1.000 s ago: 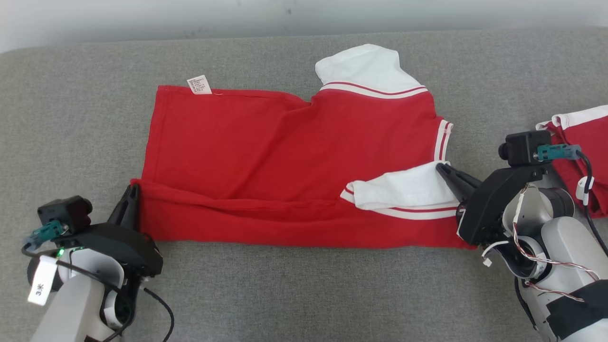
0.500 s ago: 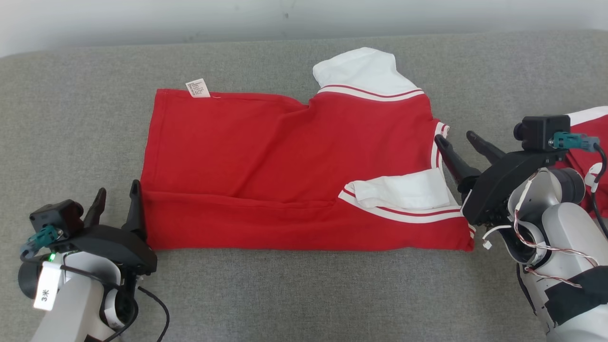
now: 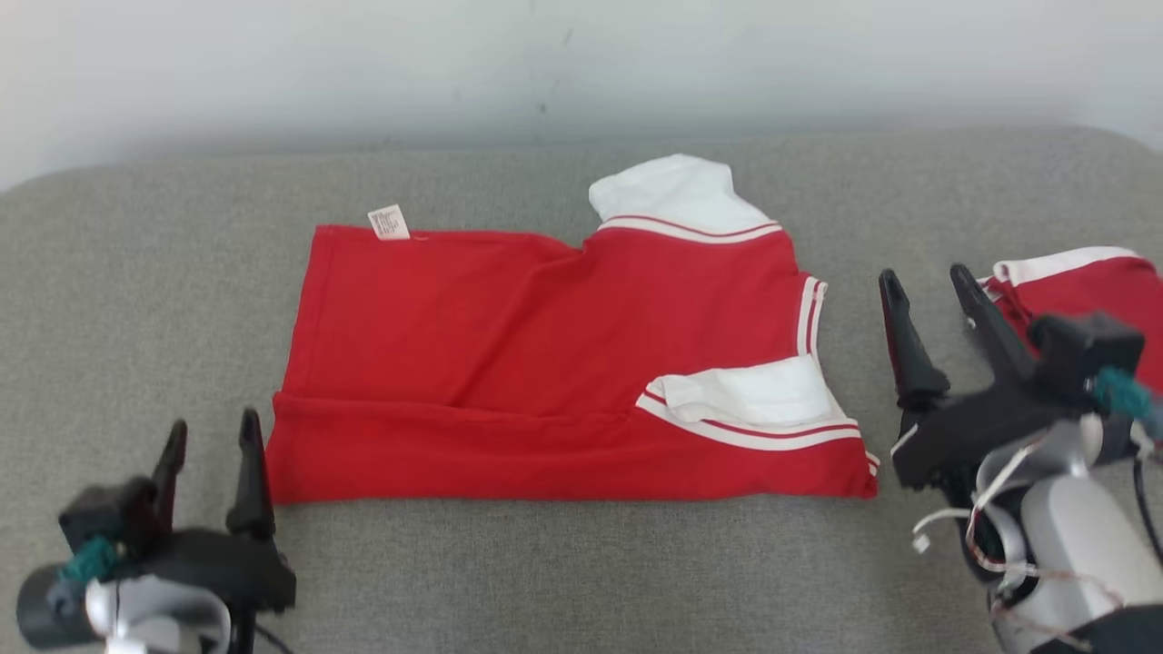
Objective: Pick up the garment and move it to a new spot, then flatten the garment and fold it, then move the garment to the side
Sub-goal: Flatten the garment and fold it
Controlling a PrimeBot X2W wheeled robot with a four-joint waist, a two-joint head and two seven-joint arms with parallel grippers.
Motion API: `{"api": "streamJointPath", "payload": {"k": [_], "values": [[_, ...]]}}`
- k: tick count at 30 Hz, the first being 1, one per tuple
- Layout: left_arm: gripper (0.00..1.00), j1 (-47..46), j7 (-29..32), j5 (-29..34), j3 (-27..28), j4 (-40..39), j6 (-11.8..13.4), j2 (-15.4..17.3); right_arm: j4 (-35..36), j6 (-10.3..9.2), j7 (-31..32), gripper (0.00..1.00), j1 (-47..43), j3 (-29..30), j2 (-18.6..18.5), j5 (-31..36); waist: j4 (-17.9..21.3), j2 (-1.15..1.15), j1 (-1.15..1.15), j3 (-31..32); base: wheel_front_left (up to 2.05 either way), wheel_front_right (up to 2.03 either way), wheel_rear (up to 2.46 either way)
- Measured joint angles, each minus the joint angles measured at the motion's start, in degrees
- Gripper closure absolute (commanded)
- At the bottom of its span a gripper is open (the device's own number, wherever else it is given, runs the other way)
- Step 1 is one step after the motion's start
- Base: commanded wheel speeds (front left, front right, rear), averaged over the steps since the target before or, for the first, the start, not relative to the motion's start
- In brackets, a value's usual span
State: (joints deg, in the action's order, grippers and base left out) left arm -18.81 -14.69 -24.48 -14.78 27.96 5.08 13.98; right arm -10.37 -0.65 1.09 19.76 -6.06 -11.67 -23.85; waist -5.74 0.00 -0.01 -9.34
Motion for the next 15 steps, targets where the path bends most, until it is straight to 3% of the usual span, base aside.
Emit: {"api": "streamJointPath", "payload": {"k": [3, 6, 11, 15], "values": [[0.00, 4.8, 0.0, 2.1, 0.2, -3.8, 0.5, 0.2, 2.2, -2.88, -4.9, 0.00, -3.9, 0.5, 1.7, 1.8, 0.4, 0.00, 0.00, 1.8, 0.00, 0.00, 0.00], [0.00, 9.1, 0.0, 2.7, 1.1, -7.8, 1.0, 0.4, 4.0, -4.52, -9.2, 0.00, -7.2, 0.7, 3.2, 3.6, 1.0, -0.01, -0.01, 3.5, 0.00, 0.00, 0.00], [0.00, 14.2, 0.0, 4.0, 1.0, -14.3, 1.0, 0.5, 5.0, -5.30, -14.8, 0.00, -12.1, 2.0, 5.6, 4.0, 2.1, -0.02, -0.01, 6.1, 0.00, 0.00, 0.00], [0.00, 18.0, 0.0, 5.3, 0.8, -18.3, 0.9, 0.4, 5.4, -5.48, -15.0, 0.00, -15.8, 2.7, 6.1, 4.5, 2.8, -0.01, -0.01, 7.9, 0.00, 0.00, 0.00]]}}
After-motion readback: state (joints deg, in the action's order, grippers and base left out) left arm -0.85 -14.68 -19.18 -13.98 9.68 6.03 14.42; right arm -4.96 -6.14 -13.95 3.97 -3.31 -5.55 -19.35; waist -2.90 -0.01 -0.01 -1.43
